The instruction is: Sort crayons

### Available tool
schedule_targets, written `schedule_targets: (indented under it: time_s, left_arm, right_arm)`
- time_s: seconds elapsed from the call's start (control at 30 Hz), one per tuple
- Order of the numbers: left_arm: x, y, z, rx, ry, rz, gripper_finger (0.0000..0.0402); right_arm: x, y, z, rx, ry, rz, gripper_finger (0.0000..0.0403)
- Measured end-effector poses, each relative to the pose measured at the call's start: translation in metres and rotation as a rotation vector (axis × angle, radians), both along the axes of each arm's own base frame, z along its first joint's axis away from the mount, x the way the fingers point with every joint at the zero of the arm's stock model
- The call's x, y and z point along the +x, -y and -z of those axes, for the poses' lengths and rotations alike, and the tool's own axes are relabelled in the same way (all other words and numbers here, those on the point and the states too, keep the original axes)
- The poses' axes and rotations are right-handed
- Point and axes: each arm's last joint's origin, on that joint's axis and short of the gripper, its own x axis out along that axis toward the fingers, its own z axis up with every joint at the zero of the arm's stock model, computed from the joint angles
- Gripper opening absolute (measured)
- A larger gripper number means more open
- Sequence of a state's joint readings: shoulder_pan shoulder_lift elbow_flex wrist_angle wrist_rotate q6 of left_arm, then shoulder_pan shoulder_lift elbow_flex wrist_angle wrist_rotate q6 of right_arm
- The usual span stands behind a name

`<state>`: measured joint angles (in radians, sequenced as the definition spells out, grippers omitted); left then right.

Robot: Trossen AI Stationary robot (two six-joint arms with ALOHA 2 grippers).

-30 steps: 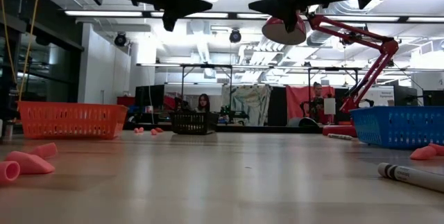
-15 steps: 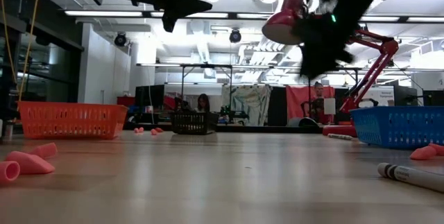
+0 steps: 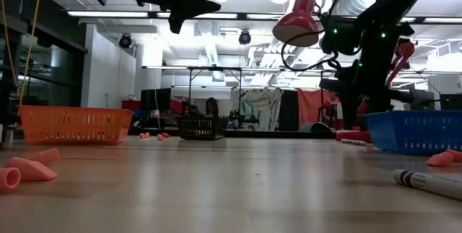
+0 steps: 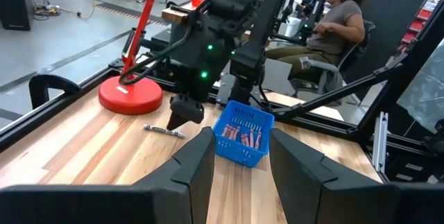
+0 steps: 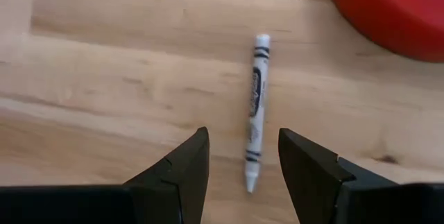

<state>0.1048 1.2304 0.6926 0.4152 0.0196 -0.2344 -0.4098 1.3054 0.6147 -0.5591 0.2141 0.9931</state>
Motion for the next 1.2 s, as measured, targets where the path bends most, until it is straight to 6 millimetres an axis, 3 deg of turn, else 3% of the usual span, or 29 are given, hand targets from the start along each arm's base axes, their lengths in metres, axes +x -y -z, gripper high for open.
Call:
schedule_targets:
  time_s: [0.57, 0.67, 0.83, 0.9, 1.03, 1.2]
  left_arm:
    - [0.0, 0.0, 0.001, 0.001, -0.011, -0.01, 0.0124]
    - [0.0, 0.0, 0.001, 0.001, -0.011, -0.01, 0.0124]
    - [-0.005, -0.001, -0.003, -0.007, -0.015, -0.016, 0.0124]
    - [-0.011, -0.001, -0.007, -0.025, -0.023, -0.019, 0.0124]
    - [-0.029, 0.001, -0.018, -0.026, -0.036, -0.019, 0.0124]
    - [-0.049, 0.002, -0.031, -0.018, -0.023, -0.065, 0.0124]
  right_arm:
    - [0.008, 0.014, 0.033, 0.026, -0.099, -0.013, 0.0158]
    - [0.008, 0.013, 0.033, 0.027, -0.12, -0.05, 0.0124]
    - [0.009, 0.012, 0.032, 0.04, -0.128, -0.138, 0.0019]
    - [0.012, 0.011, 0.031, 0.032, -0.134, -0.175, 0.0015]
    - [0.027, 0.005, 0.022, 0.026, -0.088, -0.278, 0.0007]
    - [0.072, -0.008, -0.008, -0.089, 0.218, -0.505, 0.0004]
